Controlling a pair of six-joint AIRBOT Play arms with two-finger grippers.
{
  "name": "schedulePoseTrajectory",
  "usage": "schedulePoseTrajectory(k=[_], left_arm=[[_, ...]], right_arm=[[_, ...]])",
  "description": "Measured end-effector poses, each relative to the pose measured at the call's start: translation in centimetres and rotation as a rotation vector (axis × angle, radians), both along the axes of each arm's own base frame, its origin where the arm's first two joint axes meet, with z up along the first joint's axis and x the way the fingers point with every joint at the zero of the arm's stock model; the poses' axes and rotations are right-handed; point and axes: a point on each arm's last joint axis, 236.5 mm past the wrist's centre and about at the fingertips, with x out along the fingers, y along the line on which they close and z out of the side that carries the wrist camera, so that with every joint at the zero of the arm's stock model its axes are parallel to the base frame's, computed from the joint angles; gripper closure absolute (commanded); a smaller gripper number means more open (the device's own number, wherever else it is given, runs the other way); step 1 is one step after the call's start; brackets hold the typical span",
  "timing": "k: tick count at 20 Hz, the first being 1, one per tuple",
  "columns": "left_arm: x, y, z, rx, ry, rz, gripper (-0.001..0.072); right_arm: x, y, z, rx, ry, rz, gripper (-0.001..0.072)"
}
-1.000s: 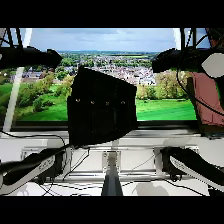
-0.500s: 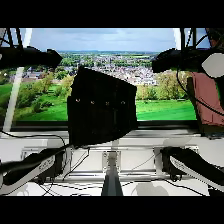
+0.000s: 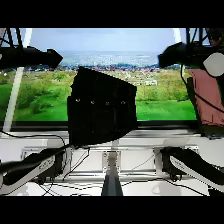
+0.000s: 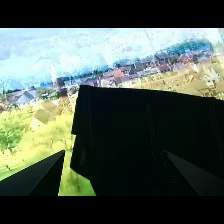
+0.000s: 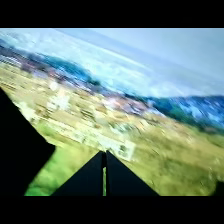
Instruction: Fold the clothes and pants, and hang the long-sleeved shirts on hangers.
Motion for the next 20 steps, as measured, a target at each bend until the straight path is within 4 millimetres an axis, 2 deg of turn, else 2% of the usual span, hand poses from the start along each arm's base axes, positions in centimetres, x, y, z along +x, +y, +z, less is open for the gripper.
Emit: schedulePoseTrajectory(k=[2,3,4,5,6,7,10,13,16,20], left_arm=[[-0.3,0.0,-0.2,0.003,0.014,-0.006,0.0019],[-0.4,0.0,-0.4,0.006,0.021,-0.008,0.0019],[-0.5,0.0,-0.5,0.012,0.029,-0.010,0.0019],[-0.7,0.1,-0.7,0.019,0.036,-0.011,0.0019],[-0.8,0.3,-1.0,0.030,0.046,-0.012,0.0019],[-1.0,0.6,-1.3,0.044,0.062,-0.014,0.0019],[-2.2,1.2,-3.1,0.071,0.147,-0.012,0.0019],[-3.9,1.4,-5.6,0.067,0.265,0.003,0.0019],[-6.6,1.4,-9.4,0.070,0.414,0.001,0.0019],[-10.7,1.7,-14.9,0.080,0.603,-0.003,0.0019]], right_arm=[[-1.3,-4.4,-3.8,-0.038,0.148,-0.096,0.0679],[-2.8,-6.0,-6.6,-0.027,0.256,-0.123,0.0678],[-4.6,-6.5,-9.7,0.022,0.366,-0.133,0.0655],[-6.4,-6.4,-12.6,0.090,0.466,-0.133,0.0428],[-8.4,-5.2,-15.5,0.187,0.562,-0.121,0.0178],[-10.0,-3.8,-17.7,0.284,0.632,-0.114,0.0112],[-13.8,0.9,-22.9,0.545,0.783,-0.125,0.0113],[-16.6,3.9,-26.5,0.666,0.903,-0.154,0.0113],[-19.1,6.8,-28.7,0.719,1.032,-0.144,0.0113],[-21.8,10.7,-29.7,0.758,1.167,-0.078,0.0134]])
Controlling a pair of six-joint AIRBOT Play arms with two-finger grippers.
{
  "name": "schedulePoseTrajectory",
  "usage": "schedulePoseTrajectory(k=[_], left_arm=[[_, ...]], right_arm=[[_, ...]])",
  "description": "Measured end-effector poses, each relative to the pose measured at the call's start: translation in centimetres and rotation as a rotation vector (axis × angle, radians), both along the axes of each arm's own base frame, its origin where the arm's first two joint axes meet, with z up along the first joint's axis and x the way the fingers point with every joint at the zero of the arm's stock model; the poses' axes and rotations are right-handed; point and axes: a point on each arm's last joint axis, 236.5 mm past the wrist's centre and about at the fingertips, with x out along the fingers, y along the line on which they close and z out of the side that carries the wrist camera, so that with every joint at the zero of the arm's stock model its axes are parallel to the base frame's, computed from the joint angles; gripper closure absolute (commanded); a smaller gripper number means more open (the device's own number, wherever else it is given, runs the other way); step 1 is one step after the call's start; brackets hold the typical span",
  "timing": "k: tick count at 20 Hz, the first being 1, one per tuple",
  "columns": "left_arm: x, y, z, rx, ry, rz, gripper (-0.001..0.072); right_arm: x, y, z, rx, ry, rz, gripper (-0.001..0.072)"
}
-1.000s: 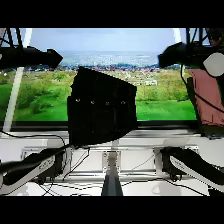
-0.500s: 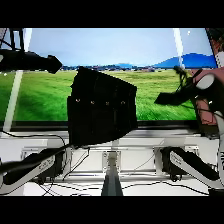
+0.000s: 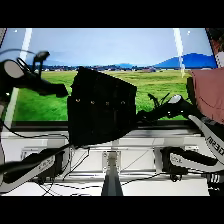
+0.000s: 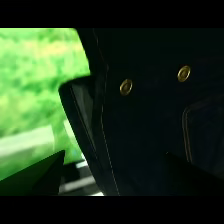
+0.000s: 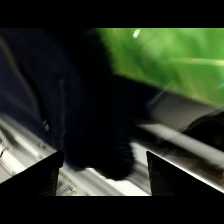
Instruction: Fold the clothes and pants, and hang the long-sleeved shirts on hangers.
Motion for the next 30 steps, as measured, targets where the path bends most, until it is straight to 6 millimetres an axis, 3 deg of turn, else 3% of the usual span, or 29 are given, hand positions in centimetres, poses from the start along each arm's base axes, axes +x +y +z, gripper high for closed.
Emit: schedulePoseTrajectory(k=[1,3,4,7,10,13,16,19,20,21,24,25,26,28,30], left_arm=[[-1.0,0.1,-1.1,0.004,0.040,0.000,0.0019],[-2.2,0.3,-2.6,0.011,0.086,0.001,0.0020],[-2.5,0.5,-3.1,0.020,0.096,0.001,0.0020],[-3.0,1.9,-4.1,0.073,0.110,0.006,0.0022],[-3.5,4.0,-5.0,0.110,0.132,0.044,0.0022],[-5.4,4.8,-6.9,0.077,0.203,0.104,0.0022],[-8.8,3.1,-9.8,-0.023,0.305,0.138,0.0023],[-11.4,-0.8,-11.8,-0.198,0.372,0.190,0.0025],[-11.8,-2.2,-12.1,-0.259,0.380,0.214,0.0067],[-12.2,-3.5,-12.4,-0.317,0.391,0.240,0.0157],[-13.3,-5.9,-13.3,-0.388,0.405,0.268,0.0187],[-13.8,-6.7,-13.4,-0.400,0.412,0.263,0.0247],[-14.2,-7.1,-13.6,-0.398,0.413,0.247,0.0364],[-15.0,-7.8,-14.2,-0.374,0.409,0.202,0.0666],[-15.2,-8.4,-14.3,-0.368,0.398,0.154,0.0687]], right_arm=[[-0.2,0.8,-0.1,0.014,-0.005,0.015,0.0260],[0.3,1.7,-0.9,0.008,-0.060,0.041,0.0649],[1.1,2.1,-1.0,0.006,-0.094,0.044,0.0677],[4.3,3.1,-0.6,0.003,-0.204,0.022,0.0677],[9.1,3.5,0.6,-0.019,-0.344,-0.033,0.0678],[13.2,3.5,2.0,-0.042,-0.447,-0.105,0.0678],[15.7,3.1,2.8,-0.063,-0.508,-0.158,0.0677],[16.7,3.0,3.2,-0.073,-0.536,-0.180,0.0677],[16.9,2.9,3.2,-0.074,-0.540,-0.186,0.0677],[16.9,2.9,3.3,-0.075,-0.543,-0.187,0.0677],[17.3,2.8,3.4,-0.079,-0.552,-0.194,0.0677],[17.3,2.8,3.4,-0.080,-0.554,-0.196,0.0677],[17.4,2.8,3.4,-0.081,-0.556,-0.197,0.0677],[17.6,2.8,3.5,-0.081,-0.563,-0.195,0.0678],[18.0,2.9,4.3,-0.078,-0.586,-0.170,0.0678]])
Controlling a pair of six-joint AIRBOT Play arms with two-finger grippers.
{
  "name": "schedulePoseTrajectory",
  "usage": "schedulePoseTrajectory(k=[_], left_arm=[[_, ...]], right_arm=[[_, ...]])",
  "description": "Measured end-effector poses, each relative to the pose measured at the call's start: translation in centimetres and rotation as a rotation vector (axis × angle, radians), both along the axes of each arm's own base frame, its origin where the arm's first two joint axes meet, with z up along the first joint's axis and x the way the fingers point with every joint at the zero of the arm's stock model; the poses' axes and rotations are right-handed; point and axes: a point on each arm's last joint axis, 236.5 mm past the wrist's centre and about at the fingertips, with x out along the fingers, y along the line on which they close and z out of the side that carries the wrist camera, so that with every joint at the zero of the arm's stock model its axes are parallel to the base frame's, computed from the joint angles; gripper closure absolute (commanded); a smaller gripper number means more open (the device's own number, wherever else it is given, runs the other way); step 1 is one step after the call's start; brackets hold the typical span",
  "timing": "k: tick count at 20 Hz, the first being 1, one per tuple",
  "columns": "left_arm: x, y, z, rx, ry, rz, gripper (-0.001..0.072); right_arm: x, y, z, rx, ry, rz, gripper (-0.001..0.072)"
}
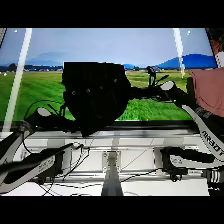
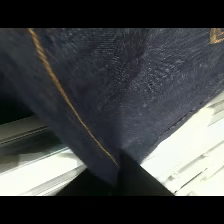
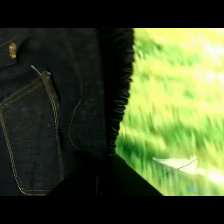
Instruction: Fold the clothes and pants, and hang the long-sleeved shirts on hangers.
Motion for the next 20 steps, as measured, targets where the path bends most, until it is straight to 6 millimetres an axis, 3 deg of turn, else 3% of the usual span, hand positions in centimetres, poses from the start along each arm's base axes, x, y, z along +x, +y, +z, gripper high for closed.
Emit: schedulePoseTrajectory(k=[2,5,7,9,11,13,15,17,19,20], left_arm=[[1.4,-0.4,0.8,-0.008,-0.058,-0.030,0.0687],[7.3,-0.4,5.2,-0.027,-0.241,-0.030,0.0688],[12.6,0.2,10.8,-0.027,-0.438,-0.018,0.0688],[16.8,1.3,18.9,-0.009,-0.680,-0.001,0.0688],[18.5,2.5,27.3,0.020,-0.913,0.017,0.0687],[17.6,3.6,35.9,0.060,-1.150,0.042,0.0688],[14.7,4.4,42.3,0.108,-1.346,0.064,0.0688],[11.2,5.2,46.6,0.182,-1.501,0.082,0.0689],[8.4,6.5,48.5,0.259,-1.573,0.128,0.0689],[7.7,7.4,48.5,0.304,-1.581,0.158,0.0689]], right_arm=[[0.6,0.2,1.6,-0.024,-0.050,0.063,0.0677],[1.4,0.1,6.0,-0.087,-0.162,0.194,0.0677],[1.2,0.3,10.0,-0.108,-0.237,0.276,0.0677],[0.3,0.7,15.3,-0.102,-0.326,0.345,0.0677],[-1.3,1.2,21.1,-0.073,-0.428,0.384,0.0677],[-3.7,1.9,27.1,-0.007,-0.533,0.392,0.0678],[-6.8,2.4,32.3,0.077,-0.609,0.381,0.0678],[-10.3,2.7,36.4,0.162,-0.653,0.359,0.0678],[-13.1,2.9,38.8,0.234,-0.663,0.326,0.0678],[-13.9,3.0,39.3,0.266,-0.653,0.301,0.0678]])
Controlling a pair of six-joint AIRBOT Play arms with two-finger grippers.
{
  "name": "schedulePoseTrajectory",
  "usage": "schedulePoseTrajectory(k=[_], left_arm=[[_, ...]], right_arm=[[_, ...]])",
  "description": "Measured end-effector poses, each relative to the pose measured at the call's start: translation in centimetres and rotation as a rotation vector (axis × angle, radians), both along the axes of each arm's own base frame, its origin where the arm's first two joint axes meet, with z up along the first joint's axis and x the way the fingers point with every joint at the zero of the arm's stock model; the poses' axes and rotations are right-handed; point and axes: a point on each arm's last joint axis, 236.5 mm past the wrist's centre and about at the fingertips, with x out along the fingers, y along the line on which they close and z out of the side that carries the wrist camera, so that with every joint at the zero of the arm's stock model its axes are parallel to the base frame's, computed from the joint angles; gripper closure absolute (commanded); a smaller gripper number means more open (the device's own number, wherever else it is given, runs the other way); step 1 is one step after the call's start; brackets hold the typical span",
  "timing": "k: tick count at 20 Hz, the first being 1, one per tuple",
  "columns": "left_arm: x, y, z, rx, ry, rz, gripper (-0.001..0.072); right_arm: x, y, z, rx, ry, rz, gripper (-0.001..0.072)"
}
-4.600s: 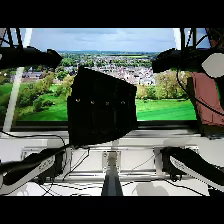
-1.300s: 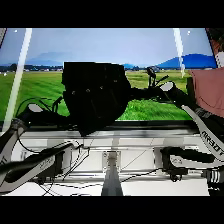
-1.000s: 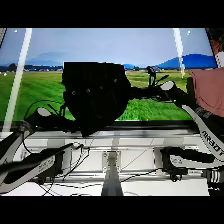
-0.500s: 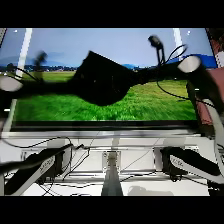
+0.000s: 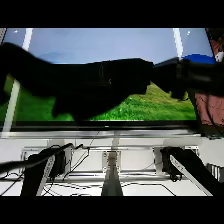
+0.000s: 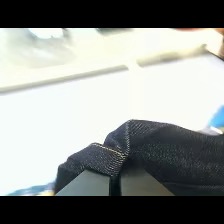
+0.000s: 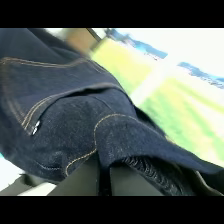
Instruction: Fold the clothes and pants, and hang the long-sleeved shirts on hangers.
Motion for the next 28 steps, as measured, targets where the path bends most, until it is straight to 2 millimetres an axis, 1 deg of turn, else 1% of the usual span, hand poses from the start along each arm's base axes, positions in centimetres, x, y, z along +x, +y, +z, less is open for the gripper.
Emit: schedulePoseTrajectory(k=[1,2,3,4,5,7,8,10,11,12,13,14,15,16,17,19,21,22,23,24,25,26,28], left_arm=[[-0.1,0.7,-0.6,0.001,0.014,0.035,0.0689],[0.3,1.4,-2.0,-0.004,0.048,0.063,0.0689],[1.1,1.7,-3.7,-0.016,0.096,0.075,0.0689],[2.3,1.8,-5.8,-0.033,0.155,0.078,0.0689],[3.8,1.6,-8.4,-0.063,0.228,0.067,0.0689],[7.1,0.6,-13.4,-0.132,0.355,0.030,0.0689],[8.9,-0.1,-15.9,-0.166,0.414,0.014,0.0689],[12.0,-1.8,-20.9,-0.203,0.532,-0.012,0.0689],[13.0,-2.9,-23.3,-0.217,0.591,-0.030,0.0689],[13.5,-4.4,-25.9,-0.226,0.663,-0.056,0.0689],[13.5,-5.9,-28.3,-0.224,0.732,-0.085,0.0689],[13.0,-7.3,-30.1,-0.218,0.794,-0.117,0.0689],[12.2,-8.6,-31.8,-0.204,0.858,-0.155,0.0689],[10.9,-10.0,-33.3,-0.187,0.926,-0.197,0.0689],[9.5,-11.0,-34.2,-0.169,0.984,-0.239,0.0689],[6.1,-12.7,-35.7,-0.129,1.113,-0.328,0.0688],[2.5,-13.6,-36.4,-0.088,1.241,-0.415,0.0687],[0.7,-13.8,-36.5,-0.068,1.303,-0.455,0.0685],[-0.8,-13.9,-36.6,-0.048,1.351,-0.490,0.0613],[-1.7,-13.9,-36.7,-0.031,1.379,-0.509,0.0331],[-2.2,-13.9,-36.9,-0.019,1.398,-0.515,-0.0013],[-2.5,-14.0,-37.0,-0.012,1.402,-0.518,0.0016],[-2.1,-14.2,-37.3,-0.009,1.385,-0.510,0.0016]], right_arm=[[-0.5,0.0,-0.1,0.027,0.033,-0.017,0.0677],[-0.5,0.2,-0.9,0.046,0.085,-0.038,0.0678],[-0.2,0.3,-2.3,0.055,0.142,-0.061,0.0678],[0.4,0.5,-4.0,0.062,0.205,-0.087,0.0678],[1.2,0.7,-6.2,0.068,0.266,-0.121,0.0678],[3.9,0.8,-10.5,0.092,0.366,-0.214,0.0678],[5.6,0.6,-12.8,0.098,0.404,-0.272,0.0678],[9.2,-0.5,-17.2,0.088,0.453,-0.393,0.0678],[10.9,-1.3,-19.1,0.079,0.475,-0.448,0.0678],[12.4,-2.4,-21.4,0.058,0.503,-0.504,0.0678],[13.6,-3.6,-23.4,0.041,0.534,-0.551,0.0678],[14.3,-4.8,-25.3,0.017,0.568,-0.585,0.0678],[14.9,-6.1,-27.0,-0.006,0.603,-0.618,0.0678],[14.8,-7.4,-28.5,-0.044,0.634,-0.631,0.0678],[14.6,-8.6,-29.8,-0.089,0.658,-0.634,0.0678],[12.9,-11.1,-32.4,-0.209,0.718,-0.598,0.0677],[10.3,-13.2,-34.2,-0.323,0.783,-0.538,0.0677],[8.6,-14.1,-35.1,-0.388,0.824,-0.492,0.0594],[7.1,-14.8,-35.6,-0.445,0.850,-0.443,0.0300],[5.7,-15.6,-36.1,-0.500,0.866,-0.395,0.0053],[4.9,-16.2,-36.3,-0.541,0.871,-0.359,0.0038],[4.4,-16.6,-36.5,-0.566,0.870,-0.339,0.0038],[4.4,-17.3,-36.8,-0.597,0.852,-0.326,0.0038]])
